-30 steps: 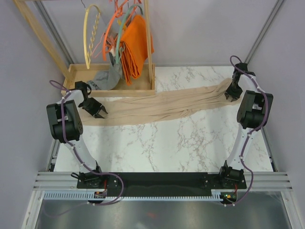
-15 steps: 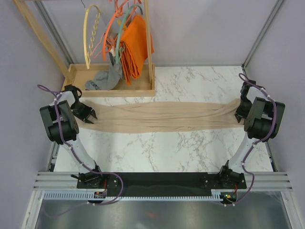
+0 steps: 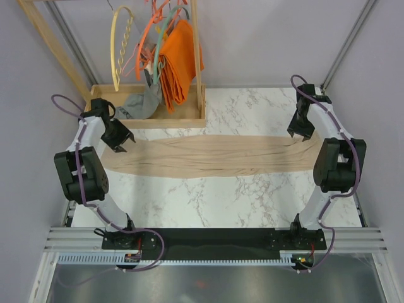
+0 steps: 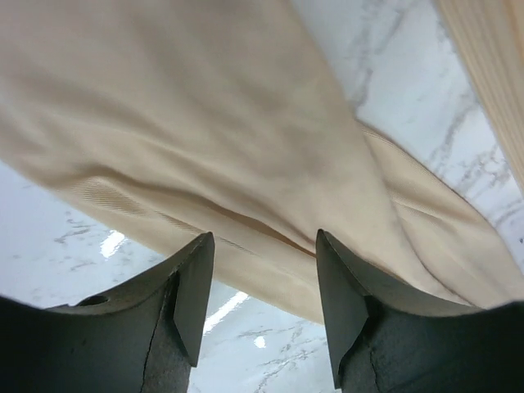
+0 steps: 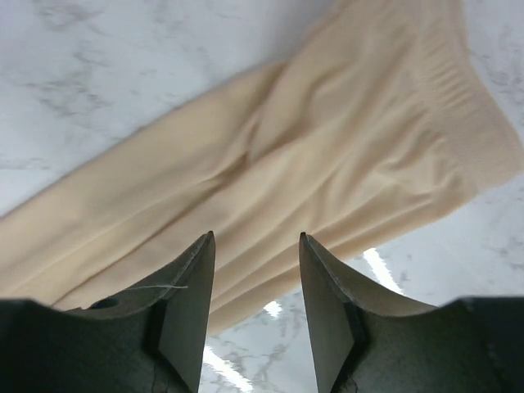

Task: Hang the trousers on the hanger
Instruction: Fold the trousers at the center of the board.

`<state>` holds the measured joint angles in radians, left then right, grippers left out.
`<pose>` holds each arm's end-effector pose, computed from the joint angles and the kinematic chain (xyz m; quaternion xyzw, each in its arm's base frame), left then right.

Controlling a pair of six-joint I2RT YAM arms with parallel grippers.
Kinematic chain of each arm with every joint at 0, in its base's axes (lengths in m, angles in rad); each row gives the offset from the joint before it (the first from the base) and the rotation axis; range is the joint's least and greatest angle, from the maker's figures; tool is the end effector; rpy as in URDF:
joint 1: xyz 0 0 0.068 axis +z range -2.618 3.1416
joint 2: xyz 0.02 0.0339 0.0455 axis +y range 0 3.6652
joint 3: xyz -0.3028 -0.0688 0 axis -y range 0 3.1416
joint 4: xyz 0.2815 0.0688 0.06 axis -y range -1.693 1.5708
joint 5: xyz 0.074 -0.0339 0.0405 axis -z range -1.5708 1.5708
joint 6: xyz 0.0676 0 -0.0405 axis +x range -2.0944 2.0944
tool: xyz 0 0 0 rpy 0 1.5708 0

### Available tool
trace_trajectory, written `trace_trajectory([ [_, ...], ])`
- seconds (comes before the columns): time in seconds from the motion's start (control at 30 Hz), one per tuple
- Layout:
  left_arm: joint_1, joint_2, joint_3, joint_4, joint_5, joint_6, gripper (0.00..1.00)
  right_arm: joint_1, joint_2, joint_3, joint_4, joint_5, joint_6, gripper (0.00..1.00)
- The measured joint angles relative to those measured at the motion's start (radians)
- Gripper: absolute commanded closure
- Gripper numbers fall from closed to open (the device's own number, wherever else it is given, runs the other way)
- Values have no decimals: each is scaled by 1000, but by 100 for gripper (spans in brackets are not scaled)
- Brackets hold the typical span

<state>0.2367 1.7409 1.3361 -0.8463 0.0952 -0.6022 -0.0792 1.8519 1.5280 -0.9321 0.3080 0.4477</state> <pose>0.3885 0.0871 0.2221 -0.3947 0.9037 -0.0751 0.1478 0.4298 -0.0547 0.2401 0.2774 0.9360 -0.1206 0.1800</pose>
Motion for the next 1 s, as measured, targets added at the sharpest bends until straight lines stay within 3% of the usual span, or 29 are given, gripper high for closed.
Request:
trace_trajectory([
  [0.27,-168,50,70,23,94,-71,49,159,113,60,43,-118,167,62],
  [0.57,-332,91,73,28,138,-180,50,227,161,-28,78,-157,346,63],
  [0.8,-358,91,73,24,143,-189,50,227,154,-100,124,-153,383,66],
  [1.0,-367,91,73,14,142,-189,50,227,142,-122,152,-153,397,82],
])
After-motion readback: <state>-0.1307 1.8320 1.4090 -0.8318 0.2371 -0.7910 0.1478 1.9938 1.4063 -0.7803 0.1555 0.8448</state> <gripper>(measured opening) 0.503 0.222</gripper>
